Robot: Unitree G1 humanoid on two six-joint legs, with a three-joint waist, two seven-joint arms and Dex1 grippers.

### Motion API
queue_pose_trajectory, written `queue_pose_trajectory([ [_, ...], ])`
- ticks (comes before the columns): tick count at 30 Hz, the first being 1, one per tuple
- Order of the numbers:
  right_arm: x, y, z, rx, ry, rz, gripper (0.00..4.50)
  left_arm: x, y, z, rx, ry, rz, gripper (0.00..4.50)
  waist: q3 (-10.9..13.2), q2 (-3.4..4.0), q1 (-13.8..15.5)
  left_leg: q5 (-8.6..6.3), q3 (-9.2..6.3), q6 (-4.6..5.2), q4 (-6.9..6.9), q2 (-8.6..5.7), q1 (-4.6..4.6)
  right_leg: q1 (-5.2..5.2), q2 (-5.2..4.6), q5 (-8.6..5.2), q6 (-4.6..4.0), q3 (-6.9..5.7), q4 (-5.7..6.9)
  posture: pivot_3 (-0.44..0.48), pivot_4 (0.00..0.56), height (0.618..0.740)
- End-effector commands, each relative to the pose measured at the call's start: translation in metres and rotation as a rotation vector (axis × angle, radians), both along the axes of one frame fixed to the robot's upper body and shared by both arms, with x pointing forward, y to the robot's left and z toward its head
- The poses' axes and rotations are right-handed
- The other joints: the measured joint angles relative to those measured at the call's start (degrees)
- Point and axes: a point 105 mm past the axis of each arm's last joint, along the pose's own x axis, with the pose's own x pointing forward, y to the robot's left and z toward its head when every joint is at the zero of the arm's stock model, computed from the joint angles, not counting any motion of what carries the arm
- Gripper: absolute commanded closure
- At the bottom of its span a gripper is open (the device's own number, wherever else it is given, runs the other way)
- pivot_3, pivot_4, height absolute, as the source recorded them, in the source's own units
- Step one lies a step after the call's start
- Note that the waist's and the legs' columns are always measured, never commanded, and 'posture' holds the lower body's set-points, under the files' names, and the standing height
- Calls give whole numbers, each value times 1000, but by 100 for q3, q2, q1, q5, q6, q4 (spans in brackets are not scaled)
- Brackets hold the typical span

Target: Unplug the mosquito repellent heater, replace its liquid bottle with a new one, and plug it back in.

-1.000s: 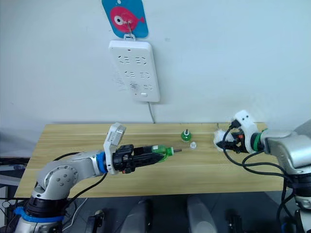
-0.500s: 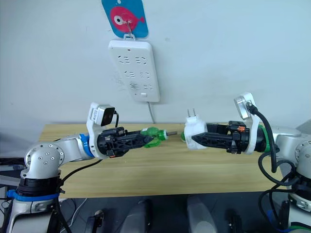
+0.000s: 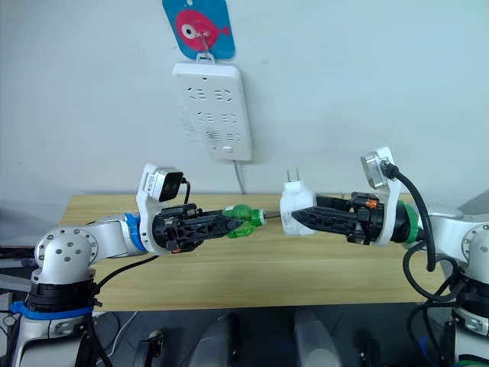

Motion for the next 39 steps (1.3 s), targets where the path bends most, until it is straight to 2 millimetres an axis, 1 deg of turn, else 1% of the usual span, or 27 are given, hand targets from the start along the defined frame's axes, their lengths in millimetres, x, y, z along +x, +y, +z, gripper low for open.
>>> queue_pose_trajectory([
  [1, -6, 3, 8, 24, -21, 36, 1544, -6, -5, 5, -16, -34, -23, 2203, 0, 0, 4, 0, 0, 0, 0, 0, 0, 0, 0, 0, 0, 0, 0, -168, 232, 729],
  [7, -6, 6, 8, 25, -18, 46, 1544, -8, -9, 4, -9, -44, -41, 2203, 0, 0, 5, 0, -1, 0, 0, 2, 1, 0, 1, 0, 0, -1, 1, -168, 232, 729],
  [19, -11, 8, 9, 21, -1, 67, 1544, -1, -8, 2, -4, -52, -12, 2203, 0, 0, 8, 0, -1, 0, 1, 1, 1, 0, 1, 0, 0, -1, 2, -168, 235, 729],
  [26, -11, 13, 7, 23, 1, 75, 1544, -2, -13, 3, -5, -71, -19, 2203, 0, 0, 10, 0, -1, 0, 1, 2, 0, 0, 1, 0, 0, -2, 2, -166, 235, 729],
  [39, -11, 16, 6, 23, 8, 87, 1544, -15, -18, -1, 38, -108, -93, 2203, 0, 0, 12, 0, -1, 0, 2, 1, 0, 0, 1, 0, 0, -1, 2, -165, 239, 729],
])
